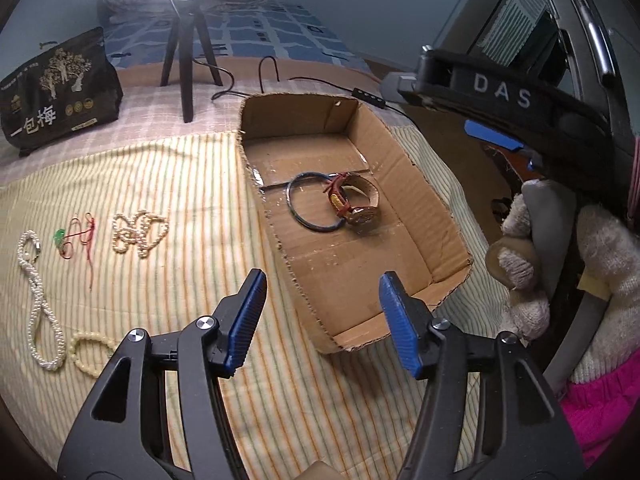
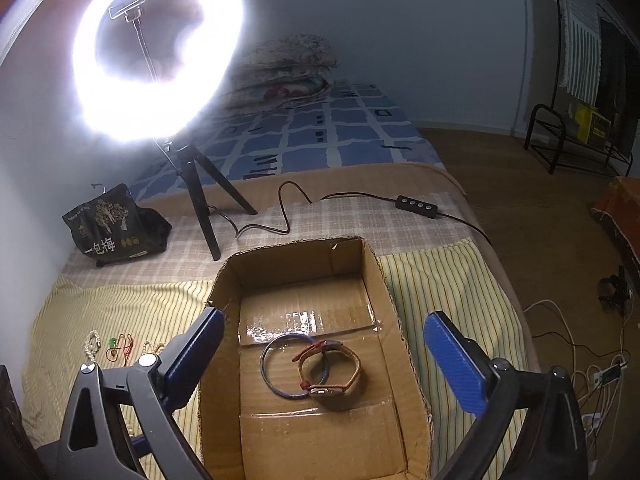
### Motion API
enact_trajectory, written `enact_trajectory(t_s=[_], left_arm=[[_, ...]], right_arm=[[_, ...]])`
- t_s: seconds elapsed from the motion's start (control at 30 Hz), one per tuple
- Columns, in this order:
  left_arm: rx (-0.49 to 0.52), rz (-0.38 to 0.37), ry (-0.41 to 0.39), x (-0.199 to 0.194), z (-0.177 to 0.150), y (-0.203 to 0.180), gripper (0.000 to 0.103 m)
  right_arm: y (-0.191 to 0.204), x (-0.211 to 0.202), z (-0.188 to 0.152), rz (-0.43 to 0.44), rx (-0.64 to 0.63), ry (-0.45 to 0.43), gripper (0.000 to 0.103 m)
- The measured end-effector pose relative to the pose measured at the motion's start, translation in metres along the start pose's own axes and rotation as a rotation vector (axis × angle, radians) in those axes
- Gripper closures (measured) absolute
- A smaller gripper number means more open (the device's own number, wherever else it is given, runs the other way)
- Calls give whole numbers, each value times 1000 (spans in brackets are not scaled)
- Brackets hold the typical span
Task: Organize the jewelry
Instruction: 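Open both tools to release the watch and bangle in the box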
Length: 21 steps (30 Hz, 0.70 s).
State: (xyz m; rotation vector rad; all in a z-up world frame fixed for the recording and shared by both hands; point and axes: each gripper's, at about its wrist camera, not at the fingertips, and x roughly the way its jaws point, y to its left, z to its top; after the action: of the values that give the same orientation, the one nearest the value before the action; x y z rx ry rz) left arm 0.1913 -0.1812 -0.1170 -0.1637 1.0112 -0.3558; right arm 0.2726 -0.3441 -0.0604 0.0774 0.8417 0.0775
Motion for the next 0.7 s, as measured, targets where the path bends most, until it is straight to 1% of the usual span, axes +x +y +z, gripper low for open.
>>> enact_trajectory(t_s=[0.17, 0.33, 0.47, 0.7], left_arm=[[-6, 10, -18, -17, -3, 11, 43], [-7, 38, -34, -35, -9, 31, 43], [-17, 76, -47, -51, -14, 54, 43], [-78, 139, -74, -80, -18, 112, 43]], right_arm=[[1, -12, -5, 6, 40, -11, 2], [8, -31, -13, 15, 32, -21, 2], [20, -48, -18, 41, 25, -42, 2], [53, -66, -30, 79, -29, -50, 2]])
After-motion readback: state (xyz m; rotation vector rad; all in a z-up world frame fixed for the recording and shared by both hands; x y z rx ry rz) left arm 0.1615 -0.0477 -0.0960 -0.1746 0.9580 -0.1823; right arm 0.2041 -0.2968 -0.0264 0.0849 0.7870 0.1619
